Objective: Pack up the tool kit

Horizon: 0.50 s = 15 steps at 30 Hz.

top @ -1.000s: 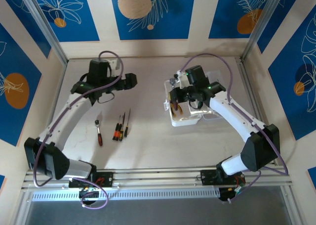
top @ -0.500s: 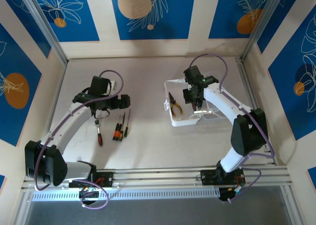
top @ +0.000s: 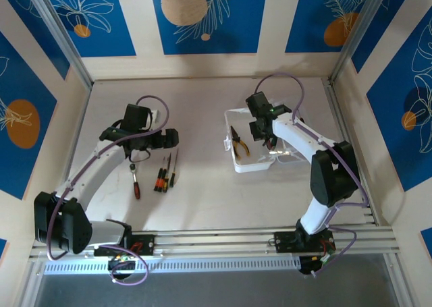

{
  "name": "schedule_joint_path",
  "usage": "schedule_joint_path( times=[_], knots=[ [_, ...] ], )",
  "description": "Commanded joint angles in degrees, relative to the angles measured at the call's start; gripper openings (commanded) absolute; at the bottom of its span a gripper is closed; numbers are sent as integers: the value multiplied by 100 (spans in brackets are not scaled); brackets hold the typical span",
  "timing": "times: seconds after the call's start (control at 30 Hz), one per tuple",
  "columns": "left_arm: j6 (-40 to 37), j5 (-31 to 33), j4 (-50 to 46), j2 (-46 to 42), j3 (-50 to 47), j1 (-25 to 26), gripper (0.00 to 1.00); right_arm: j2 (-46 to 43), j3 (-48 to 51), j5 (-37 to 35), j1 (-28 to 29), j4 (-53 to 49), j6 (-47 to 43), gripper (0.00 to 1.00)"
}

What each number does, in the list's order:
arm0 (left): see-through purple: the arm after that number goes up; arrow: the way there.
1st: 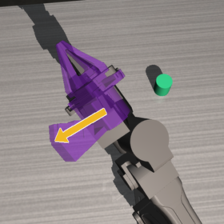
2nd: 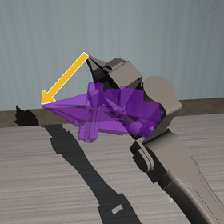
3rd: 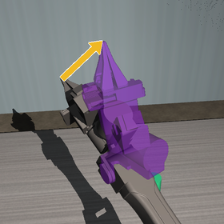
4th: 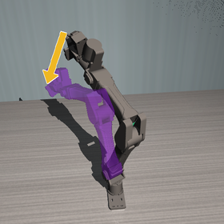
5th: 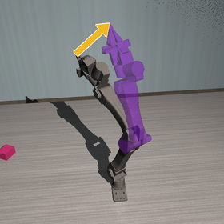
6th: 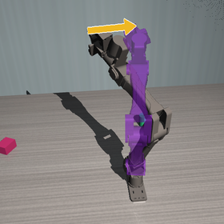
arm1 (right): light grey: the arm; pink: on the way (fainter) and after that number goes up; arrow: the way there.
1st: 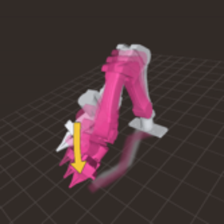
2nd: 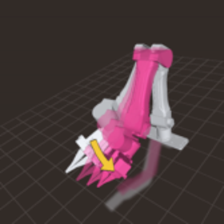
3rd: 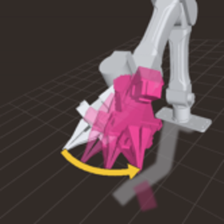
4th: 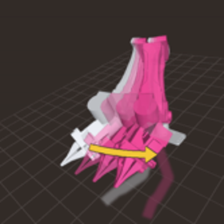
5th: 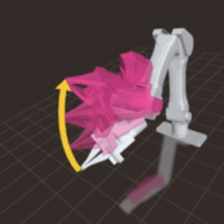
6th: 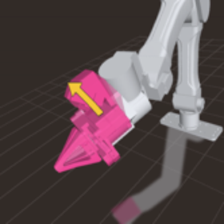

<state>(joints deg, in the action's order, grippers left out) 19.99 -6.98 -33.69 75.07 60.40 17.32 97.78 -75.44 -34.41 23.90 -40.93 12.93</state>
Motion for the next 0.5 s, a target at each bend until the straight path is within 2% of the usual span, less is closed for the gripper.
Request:
schedule_joint_path(
  times=[0.0, 0.47],
  knots=[
    [-31, -101, 60, -7, -53, -18, 100, 109, 67, -589, -8, 227, -102, 0],
    [-35, -126, 82, 52, -45, -18, 100, 215, 39, -1375, -8, 74, -265, 0]
  ],
)
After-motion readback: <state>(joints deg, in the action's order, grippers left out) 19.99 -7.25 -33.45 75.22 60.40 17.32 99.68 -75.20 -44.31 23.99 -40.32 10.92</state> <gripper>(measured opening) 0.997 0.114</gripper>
